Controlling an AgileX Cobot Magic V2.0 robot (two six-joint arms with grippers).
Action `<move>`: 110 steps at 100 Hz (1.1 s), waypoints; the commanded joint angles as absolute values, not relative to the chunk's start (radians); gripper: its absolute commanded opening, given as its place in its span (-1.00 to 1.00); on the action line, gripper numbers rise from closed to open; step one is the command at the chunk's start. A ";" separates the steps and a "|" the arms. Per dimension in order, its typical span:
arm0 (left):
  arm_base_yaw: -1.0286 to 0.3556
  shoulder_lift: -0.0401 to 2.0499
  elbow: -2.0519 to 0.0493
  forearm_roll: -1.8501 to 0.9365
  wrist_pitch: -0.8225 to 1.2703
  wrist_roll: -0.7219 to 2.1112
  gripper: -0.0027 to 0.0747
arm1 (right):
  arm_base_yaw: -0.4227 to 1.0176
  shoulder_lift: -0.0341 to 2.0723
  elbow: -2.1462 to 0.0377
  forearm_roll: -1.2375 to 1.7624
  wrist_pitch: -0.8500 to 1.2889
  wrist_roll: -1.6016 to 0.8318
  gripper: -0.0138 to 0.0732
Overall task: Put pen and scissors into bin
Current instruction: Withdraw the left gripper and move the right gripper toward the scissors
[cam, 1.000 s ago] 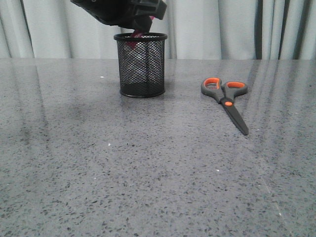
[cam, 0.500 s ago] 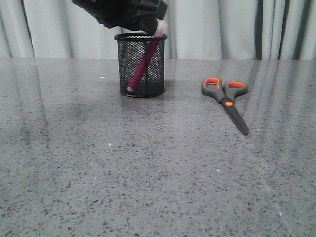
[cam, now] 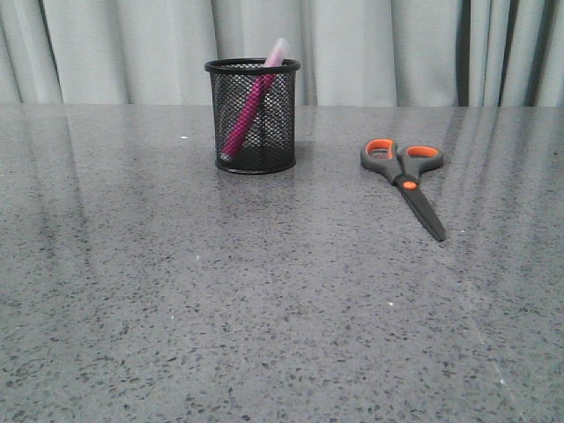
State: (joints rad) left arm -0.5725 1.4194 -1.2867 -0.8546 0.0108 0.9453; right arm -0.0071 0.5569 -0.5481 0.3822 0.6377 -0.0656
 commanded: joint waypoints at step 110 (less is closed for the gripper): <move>-0.132 0.503 -0.541 -0.884 0.128 0.933 -0.99 | 0.023 0.821 -0.777 0.424 0.773 -0.192 0.15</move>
